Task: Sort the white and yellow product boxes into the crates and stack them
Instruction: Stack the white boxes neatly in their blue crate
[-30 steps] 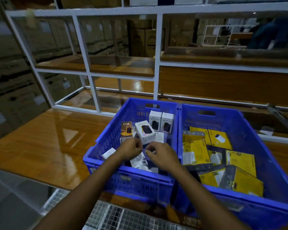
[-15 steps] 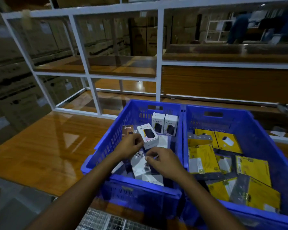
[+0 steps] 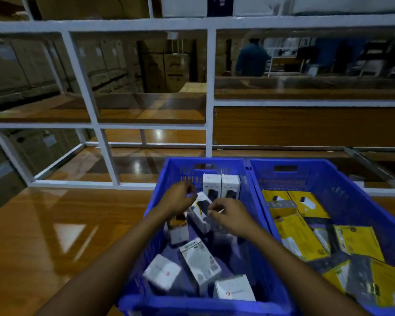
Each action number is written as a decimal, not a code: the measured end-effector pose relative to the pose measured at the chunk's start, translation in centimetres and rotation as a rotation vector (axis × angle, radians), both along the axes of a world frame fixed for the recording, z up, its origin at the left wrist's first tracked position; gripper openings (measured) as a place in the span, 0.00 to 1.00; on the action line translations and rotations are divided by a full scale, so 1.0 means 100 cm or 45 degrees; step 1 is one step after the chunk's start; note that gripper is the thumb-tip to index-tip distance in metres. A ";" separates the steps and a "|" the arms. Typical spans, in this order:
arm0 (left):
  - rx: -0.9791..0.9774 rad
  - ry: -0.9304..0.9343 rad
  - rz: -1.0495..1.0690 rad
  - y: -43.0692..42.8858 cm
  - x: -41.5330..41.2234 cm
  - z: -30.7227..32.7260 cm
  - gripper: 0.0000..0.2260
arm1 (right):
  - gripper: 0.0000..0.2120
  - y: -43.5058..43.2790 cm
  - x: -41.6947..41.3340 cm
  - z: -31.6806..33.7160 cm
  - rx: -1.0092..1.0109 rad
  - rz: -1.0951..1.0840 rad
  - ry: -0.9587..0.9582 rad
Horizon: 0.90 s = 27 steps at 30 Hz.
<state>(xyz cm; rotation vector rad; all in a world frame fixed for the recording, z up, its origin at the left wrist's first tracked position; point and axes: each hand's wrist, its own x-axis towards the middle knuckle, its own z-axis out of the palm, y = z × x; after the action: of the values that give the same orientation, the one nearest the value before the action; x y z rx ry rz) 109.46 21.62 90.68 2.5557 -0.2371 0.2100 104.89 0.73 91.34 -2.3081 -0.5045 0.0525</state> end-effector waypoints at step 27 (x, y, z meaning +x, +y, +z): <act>0.208 1.066 0.102 -0.014 0.055 -0.042 0.50 | 0.34 0.043 0.081 -0.050 -0.520 0.007 0.836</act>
<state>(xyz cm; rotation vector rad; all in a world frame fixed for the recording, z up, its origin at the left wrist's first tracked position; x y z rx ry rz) 114.96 20.20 86.52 2.5669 0.1770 -0.8664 113.01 5.03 86.32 -2.4844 -0.1642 0.9571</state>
